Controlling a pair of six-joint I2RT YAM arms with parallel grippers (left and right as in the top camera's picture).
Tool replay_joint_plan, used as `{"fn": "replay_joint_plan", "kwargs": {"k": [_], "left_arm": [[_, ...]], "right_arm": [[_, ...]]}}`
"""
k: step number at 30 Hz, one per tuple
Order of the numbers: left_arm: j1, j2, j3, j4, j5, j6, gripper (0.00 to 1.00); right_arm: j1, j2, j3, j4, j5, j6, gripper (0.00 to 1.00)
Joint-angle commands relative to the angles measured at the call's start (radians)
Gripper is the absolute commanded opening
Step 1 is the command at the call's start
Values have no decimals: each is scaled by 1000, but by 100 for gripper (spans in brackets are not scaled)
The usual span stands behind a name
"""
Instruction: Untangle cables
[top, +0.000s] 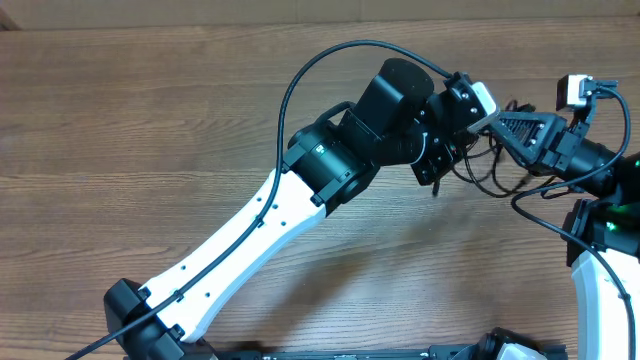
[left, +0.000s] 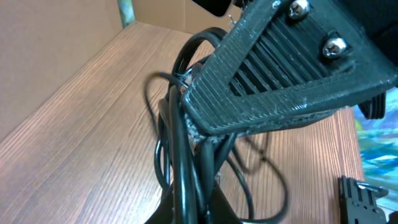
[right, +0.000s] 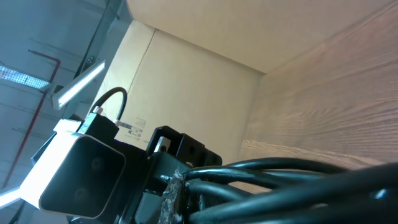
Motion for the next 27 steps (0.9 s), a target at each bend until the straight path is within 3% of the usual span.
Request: {"fn": "replay_joint_plan", "kwargs": {"k": [1,3,4,5,7,8,13,15,18,22,23,24,25,27], "left_arm": [[7,13,8,25,47,-3,4],[7,13,8,27,51,-3,4],[7,13,8,29,51,-4,4],[7,13,8,29,51,-4,4],[7,13,8,31,51,-20,4],[7,13,8,35,52,-36,4],[25,13,8,68,137,-50,4],[51,13,8,68,163,-80,4],[69,13,8,63,208,-82,4],[57,13,8,56,208,-50,4],[57,13,8,55,208,-44,4],[57,13,8,53,208,-43,4],[56,13,8,51,208,-34,4],[56,13,8,45,208,-28,4]], "right_arm": [[6,-7,14,12,-50,12,4],[6,-6,14,12,-46,8,6],[6,-6,14,12,-45,-6,20],[6,-6,14,12,-44,-14,24],[6,-6,14,12,-44,-34,52],[6,-6,14,11,-44,-34,56],[6,-6,14,11,-22,-33,57],[5,-6,14,11,-8,-33,47],[5,-6,14,11,5,-33,18],[5,-6,14,11,24,-33,7],[5,-6,14,11,26,-33,7],[5,-6,14,11,26,-33,13],[5,-6,14,11,27,-33,38],[5,-6,14,11,27,-33,49]]}}
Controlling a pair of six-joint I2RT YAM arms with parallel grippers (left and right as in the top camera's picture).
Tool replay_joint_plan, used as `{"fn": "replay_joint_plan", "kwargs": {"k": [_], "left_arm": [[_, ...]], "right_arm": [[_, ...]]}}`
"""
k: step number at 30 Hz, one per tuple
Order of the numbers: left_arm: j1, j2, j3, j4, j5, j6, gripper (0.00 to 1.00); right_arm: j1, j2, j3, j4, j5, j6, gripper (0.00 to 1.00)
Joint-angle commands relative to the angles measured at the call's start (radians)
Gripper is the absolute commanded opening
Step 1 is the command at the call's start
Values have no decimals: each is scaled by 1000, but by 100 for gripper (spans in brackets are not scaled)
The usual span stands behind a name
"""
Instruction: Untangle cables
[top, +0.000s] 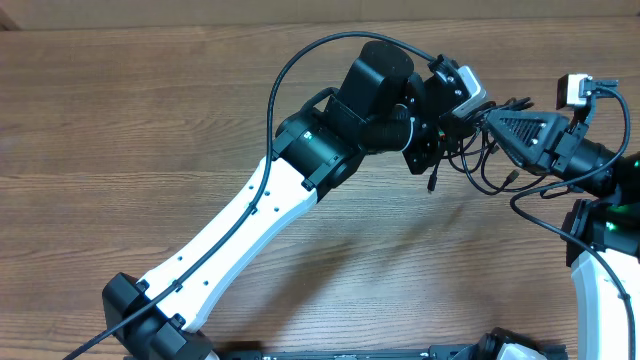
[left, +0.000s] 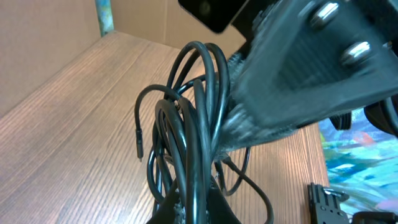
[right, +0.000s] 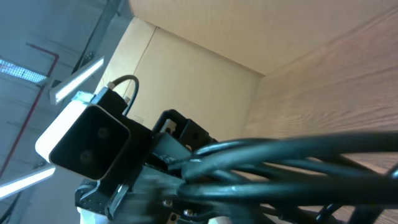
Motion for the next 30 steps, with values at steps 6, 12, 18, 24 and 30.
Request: {"fn": "replay_joint_plan", "kwargs": {"k": [6,12,18,24,30], "left_arm": [[-11,0,8,-2,31,27,4],[-23,0,8,-7,42,55,4],[-26,0,8,-18,56,71,4],[-26,0,8,-17,55,71,17],[11,0,8,-12,71,67,56]], "right_arm": [[4,-6,13,3,31,0,36],[4,-6,13,3,35,0,28],[4,-6,13,3,34,0,4],[4,-6,13,3,24,0,4],[4,-6,13,63,-53,-31,4]]}}
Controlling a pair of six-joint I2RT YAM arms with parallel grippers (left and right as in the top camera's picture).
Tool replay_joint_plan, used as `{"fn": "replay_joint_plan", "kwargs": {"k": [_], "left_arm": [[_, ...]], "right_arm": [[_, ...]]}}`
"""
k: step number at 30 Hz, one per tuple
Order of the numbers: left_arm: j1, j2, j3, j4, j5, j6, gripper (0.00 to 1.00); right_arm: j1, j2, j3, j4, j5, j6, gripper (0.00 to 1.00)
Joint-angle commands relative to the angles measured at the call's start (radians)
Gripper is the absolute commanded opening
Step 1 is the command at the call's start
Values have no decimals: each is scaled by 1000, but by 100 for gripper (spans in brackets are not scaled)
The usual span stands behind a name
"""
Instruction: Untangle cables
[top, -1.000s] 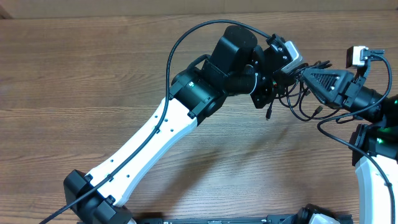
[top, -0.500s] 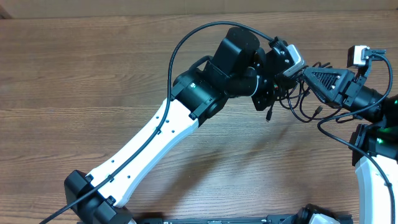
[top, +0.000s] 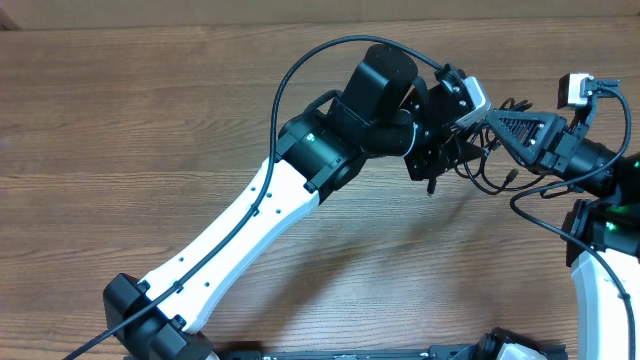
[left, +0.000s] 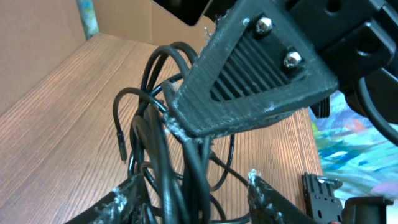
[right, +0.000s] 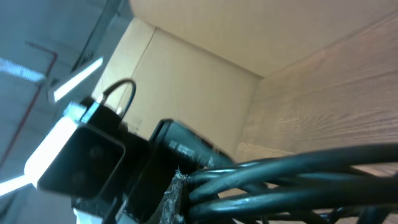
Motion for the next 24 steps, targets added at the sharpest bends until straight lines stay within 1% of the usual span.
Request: {"fn": "replay_joint_plan", "kwargs": {"k": [1,3,9,12,20,21,22,24], "left_arm": [[30,0,8,8,55,11,56],[44,0,8,18,103,11,56],[53,0,8,35,117,11,56],[64,0,8,62,180,11,56],[116,0,8,98,371,3,52],[126,0,8,97,381,0,49],[135,0,8,97,381,-16,48],[137,0,8,97,380,-26,48]], "right_arm": [[4,-6,13,68,-58,-22,4],[4,-6,13,113,-75,-21,4],[4,-6,13,215,-150,-22,4],[4,-6,13,260,-175,-21,4],[4,-6,13,264,-184,-34,4],[4,-6,13,264,-184,-33,4],[4,-6,13,264,-185,-33,4],[5,-6,13,264,-185,-32,4]]}}
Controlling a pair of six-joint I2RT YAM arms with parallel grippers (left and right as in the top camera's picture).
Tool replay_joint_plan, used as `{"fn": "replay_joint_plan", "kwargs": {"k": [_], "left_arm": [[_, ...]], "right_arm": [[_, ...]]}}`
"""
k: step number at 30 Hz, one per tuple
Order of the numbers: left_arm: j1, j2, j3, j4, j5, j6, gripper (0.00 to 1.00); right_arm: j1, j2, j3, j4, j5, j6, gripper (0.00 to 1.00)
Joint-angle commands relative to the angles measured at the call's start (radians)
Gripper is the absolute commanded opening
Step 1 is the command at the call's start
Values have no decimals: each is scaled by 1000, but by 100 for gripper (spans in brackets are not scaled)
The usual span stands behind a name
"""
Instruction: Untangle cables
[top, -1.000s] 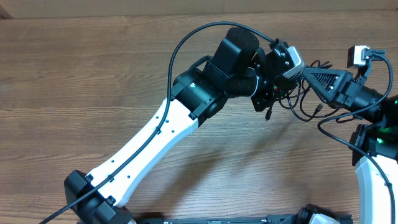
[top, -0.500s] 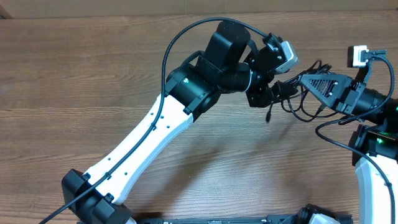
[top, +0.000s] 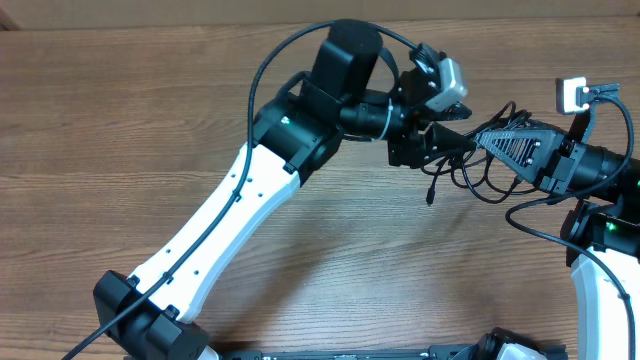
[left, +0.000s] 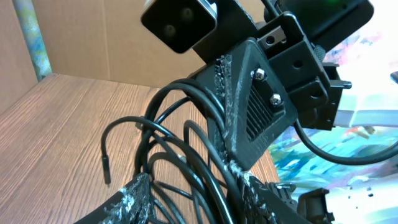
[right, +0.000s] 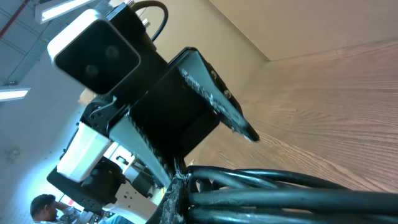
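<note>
A tangle of black cables (top: 482, 176) hangs above the wooden table (top: 150, 120) at the right. My right gripper (top: 478, 138) is shut on a thick bunch of its strands (right: 280, 193). My left gripper (top: 440, 140) sits just left of it, open, fingers (left: 134, 196) spread wide, and several loops (left: 180, 124) run between them. In the left wrist view the right gripper's ribbed finger (left: 261, 118) pinches the loops right above my left jaws. One loose plug end (top: 430, 195) dangles below.
The left arm (top: 240, 200) stretches diagonally from the near left across the table's middle. The right arm's base (top: 600, 270) stands at the right edge. A cardboard wall (left: 93, 37) backs the table.
The left gripper has moved left and slightly back, still open around the loops. The right gripper's tip has dropped a little nearer. The tangle hangs wider, its plug end lower.
First the left gripper was pinched shut on the cable bunch right against the right gripper, which held the same tangle. It stayed shut a moment later, slightly farther left. Then its fingers stood open around the strands. Now it is open, farther left, while the right gripper keeps its hold.
</note>
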Motion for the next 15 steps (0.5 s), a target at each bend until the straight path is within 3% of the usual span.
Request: {"fn": "replay_joint_plan", "kwargs": {"k": [1,15], "left_arm": [[25,0,8,3,45,-21,50],[-11,10,8,-2,1,-21,48]], "right_arm": [[5,-6,14,11,-29,-14,4],[5,-6,14,11,-35,0,4]]}}
